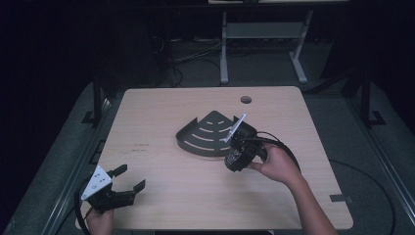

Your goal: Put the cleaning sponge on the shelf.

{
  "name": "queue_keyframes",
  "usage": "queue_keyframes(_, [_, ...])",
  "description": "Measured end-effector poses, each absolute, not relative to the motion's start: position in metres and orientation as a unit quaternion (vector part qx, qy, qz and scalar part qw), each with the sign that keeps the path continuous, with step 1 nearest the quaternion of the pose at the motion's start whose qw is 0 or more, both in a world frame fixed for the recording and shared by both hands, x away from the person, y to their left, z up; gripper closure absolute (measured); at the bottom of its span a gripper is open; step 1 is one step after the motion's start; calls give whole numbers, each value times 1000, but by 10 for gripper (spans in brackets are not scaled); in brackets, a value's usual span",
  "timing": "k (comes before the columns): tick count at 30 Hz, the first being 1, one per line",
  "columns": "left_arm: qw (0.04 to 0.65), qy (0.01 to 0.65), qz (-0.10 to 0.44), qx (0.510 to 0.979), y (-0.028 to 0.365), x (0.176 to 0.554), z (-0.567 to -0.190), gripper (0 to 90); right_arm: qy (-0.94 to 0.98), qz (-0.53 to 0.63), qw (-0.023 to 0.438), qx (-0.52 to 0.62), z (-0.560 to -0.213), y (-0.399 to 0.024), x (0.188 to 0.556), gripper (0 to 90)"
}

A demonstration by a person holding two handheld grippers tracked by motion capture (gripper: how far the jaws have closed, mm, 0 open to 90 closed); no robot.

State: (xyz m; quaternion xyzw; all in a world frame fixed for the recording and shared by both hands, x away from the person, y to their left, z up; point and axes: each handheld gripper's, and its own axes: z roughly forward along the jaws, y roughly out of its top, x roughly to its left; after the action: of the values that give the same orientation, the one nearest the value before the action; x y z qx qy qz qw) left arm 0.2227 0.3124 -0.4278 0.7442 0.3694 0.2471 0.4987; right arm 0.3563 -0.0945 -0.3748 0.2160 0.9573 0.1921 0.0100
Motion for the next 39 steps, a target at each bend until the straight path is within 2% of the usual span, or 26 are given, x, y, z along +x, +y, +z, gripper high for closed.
queue_keyframes(20, [499, 369, 248, 744, 312, 222, -428, 135, 960, 182, 0, 210, -367, -77, 378, 331])
queue_keyframes(39, [499, 368, 250, 744, 313, 222, -427, 135, 961, 169, -8, 218, -362, -62, 413, 331])
